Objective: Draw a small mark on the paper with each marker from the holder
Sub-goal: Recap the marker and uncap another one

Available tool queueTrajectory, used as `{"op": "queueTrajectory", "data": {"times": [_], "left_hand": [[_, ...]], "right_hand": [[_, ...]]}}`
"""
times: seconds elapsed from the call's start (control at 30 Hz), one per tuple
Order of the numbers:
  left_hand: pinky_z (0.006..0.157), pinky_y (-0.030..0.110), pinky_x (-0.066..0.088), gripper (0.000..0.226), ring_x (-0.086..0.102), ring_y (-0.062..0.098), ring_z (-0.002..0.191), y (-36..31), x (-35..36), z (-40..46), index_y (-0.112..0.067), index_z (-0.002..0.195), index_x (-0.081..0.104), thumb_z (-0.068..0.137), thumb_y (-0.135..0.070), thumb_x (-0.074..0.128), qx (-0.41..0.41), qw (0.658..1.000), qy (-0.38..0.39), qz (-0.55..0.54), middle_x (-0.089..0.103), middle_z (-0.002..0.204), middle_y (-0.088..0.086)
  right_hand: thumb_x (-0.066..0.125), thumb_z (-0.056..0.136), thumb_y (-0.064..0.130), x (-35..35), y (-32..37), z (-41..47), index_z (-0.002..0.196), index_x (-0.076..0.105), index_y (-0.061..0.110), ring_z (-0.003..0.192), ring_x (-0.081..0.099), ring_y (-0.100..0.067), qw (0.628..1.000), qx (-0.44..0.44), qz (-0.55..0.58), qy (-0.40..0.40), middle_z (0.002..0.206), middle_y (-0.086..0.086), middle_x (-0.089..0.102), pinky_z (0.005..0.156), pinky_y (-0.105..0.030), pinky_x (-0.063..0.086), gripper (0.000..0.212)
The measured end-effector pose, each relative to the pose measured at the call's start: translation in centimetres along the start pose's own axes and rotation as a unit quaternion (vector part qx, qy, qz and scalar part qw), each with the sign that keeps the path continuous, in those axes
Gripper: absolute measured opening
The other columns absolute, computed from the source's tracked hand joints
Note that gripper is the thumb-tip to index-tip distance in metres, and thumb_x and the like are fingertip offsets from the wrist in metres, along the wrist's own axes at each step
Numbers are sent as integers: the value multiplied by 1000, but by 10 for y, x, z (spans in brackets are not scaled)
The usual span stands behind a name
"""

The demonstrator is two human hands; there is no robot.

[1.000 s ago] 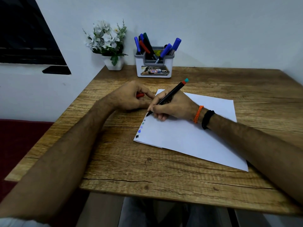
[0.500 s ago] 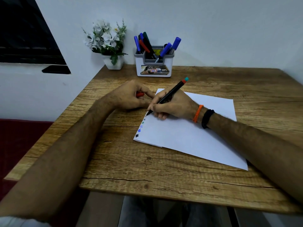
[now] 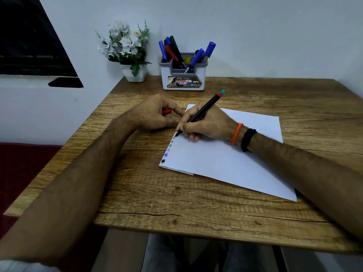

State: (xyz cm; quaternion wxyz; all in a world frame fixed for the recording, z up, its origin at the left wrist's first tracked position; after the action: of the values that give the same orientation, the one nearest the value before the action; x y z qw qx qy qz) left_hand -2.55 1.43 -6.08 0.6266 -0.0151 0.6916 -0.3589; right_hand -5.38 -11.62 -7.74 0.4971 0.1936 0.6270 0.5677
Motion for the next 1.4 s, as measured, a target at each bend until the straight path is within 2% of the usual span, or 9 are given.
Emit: {"op": "queueTrajectory", "data": {"times": [0.37, 0.47, 0.53, 0.67, 0.8, 0.93, 1.1, 1.23, 1.4], "left_hand": [[57, 18, 35, 22, 47, -9, 51, -1, 0, -1, -38, 100, 69, 82, -25, 74, 2, 1000, 1, 0, 52, 59, -20], [52, 3, 33, 26, 49, -16, 52, -4, 0, -3, -34, 104, 68, 83, -19, 74, 13, 1000, 1, -8, 55, 51, -27], [50, 1, 33, 26, 49, -16, 52, -4, 0, -3, -32, 105, 69, 83, -18, 73, 15, 1000, -2, -7, 56, 52, -27], [56, 14, 36, 23, 51, -13, 56, -2, -1, -1, -33, 102, 72, 83, -20, 73, 11, 1000, 1, -8, 58, 63, -23], [63, 23, 42, 22, 51, 1, 56, 5, -3, 0, -45, 92, 68, 75, -38, 80, 4, 998, -3, -57, 63, 64, -12], [65, 23, 40, 38, 51, -1, 57, 7, -8, 3, -34, 112, 65, 77, -39, 78, -8, 995, -45, -84, 60, 68, -6], [78, 30, 46, 23, 62, 7, 88, 14, -12, 4, -29, 109, 55, 89, -24, 67, -16, 979, -92, -183, 70, 88, -8], [65, 16, 48, 13, 68, 4, 81, 7, -14, 5, -12, 105, 54, 94, -6, 57, 20, 969, -102, -222, 75, 83, -9], [66, 31, 52, 13, 69, 18, 82, 4, -16, 5, -8, 102, 63, 89, -5, 63, 53, 964, -116, -232, 73, 95, 11]], "right_hand": [[64, 87, -4, 0, 0, 0, 90, 73, -8, 51, 64, -10, 1000, -8, 0, 10, 66, -12, 68, 50, -19, 52, 10], [65, 87, -2, -1, -2, 1, 89, 73, -7, 51, 64, -9, 1000, -1, 13, -6, 65, -12, 68, 49, -19, 51, 9], [65, 87, -2, -1, -2, 2, 89, 73, -5, 51, 63, -9, 1000, -3, 22, -6, 65, -10, 68, 49, -19, 51, 9], [62, 90, -2, -9, 0, 2, 93, 71, -5, 51, 61, -8, 997, -10, 79, -25, 65, -7, 67, 48, -18, 49, 10], [64, 89, 0, -21, 3, 2, 90, 66, 3, 49, 59, -11, 987, -14, 144, -72, 67, -8, 67, 45, -19, 46, 5], [67, 89, 7, -38, 5, 3, 83, 67, 9, 50, 59, -12, 981, -16, 152, -118, 71, -7, 69, 46, -19, 46, 7], [64, 92, 16, -47, -1, 2, 95, 70, 7, 55, 61, -14, 974, 0, 181, -135, 91, -15, 75, 50, -20, 46, 11], [56, 86, 24, -48, -2, 4, 100, 73, 10, 57, 64, -15, 967, 2, 232, -108, 100, -18, 74, 51, -20, 46, 26], [50, 79, 24, -52, -3, 5, 102, 71, 7, 54, 62, -14, 962, 1, 247, -117, 95, -17, 75, 49, -21, 44, 35]]}}
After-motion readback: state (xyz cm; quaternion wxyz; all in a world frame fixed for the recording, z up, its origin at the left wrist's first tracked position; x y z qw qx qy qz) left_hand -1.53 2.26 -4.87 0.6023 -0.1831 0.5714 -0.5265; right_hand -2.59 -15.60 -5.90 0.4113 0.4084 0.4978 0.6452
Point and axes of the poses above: each hand's wrist, its own z-axis towards the middle knuckle, its own x-axis out of the palm, y = z × x, the point moved 6 cm from there along z, towards the middle knuckle
